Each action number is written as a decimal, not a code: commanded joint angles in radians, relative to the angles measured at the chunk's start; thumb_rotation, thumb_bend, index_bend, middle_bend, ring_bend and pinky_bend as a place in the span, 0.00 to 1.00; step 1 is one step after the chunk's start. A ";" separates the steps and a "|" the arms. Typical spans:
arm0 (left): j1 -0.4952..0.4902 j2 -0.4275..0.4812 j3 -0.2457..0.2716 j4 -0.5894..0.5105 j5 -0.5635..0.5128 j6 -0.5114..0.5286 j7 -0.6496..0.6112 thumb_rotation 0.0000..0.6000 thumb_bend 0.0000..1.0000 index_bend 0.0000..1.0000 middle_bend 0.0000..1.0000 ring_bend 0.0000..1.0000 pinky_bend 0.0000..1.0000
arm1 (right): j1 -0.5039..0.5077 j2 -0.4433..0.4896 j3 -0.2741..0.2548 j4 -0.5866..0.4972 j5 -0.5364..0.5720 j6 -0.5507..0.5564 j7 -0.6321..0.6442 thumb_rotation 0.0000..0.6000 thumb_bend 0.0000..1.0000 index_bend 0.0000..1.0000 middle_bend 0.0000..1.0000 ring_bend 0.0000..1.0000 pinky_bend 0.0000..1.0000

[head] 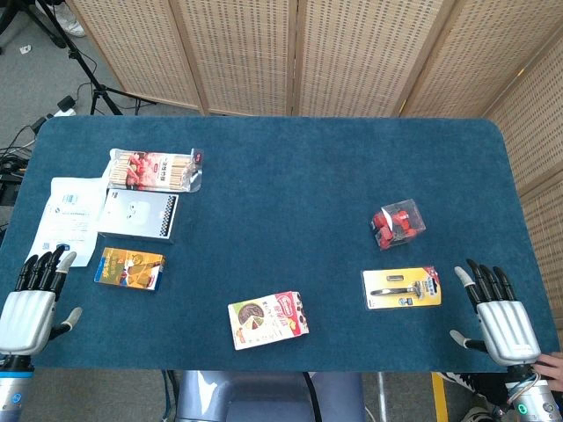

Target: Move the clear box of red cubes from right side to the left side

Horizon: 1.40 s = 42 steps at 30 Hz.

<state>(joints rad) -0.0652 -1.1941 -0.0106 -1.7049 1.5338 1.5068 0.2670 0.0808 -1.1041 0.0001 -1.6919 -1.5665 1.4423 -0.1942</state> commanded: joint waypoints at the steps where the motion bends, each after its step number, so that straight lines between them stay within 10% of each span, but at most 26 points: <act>1: 0.000 0.000 0.000 0.000 0.000 0.000 0.000 1.00 0.24 0.00 0.00 0.00 0.00 | 0.000 0.000 0.000 0.001 0.000 0.000 0.000 1.00 0.00 0.00 0.00 0.00 0.00; 42: -0.003 0.001 0.000 0.004 -0.005 -0.009 -0.024 1.00 0.24 0.00 0.00 0.00 0.00 | 0.065 -0.002 0.077 -0.022 0.029 -0.034 0.004 1.00 0.00 0.00 0.00 0.00 0.00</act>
<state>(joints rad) -0.0678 -1.1930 -0.0102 -1.7006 1.5289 1.4974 0.2431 0.1199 -1.1141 0.0575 -1.6912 -1.5517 1.4356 -0.1712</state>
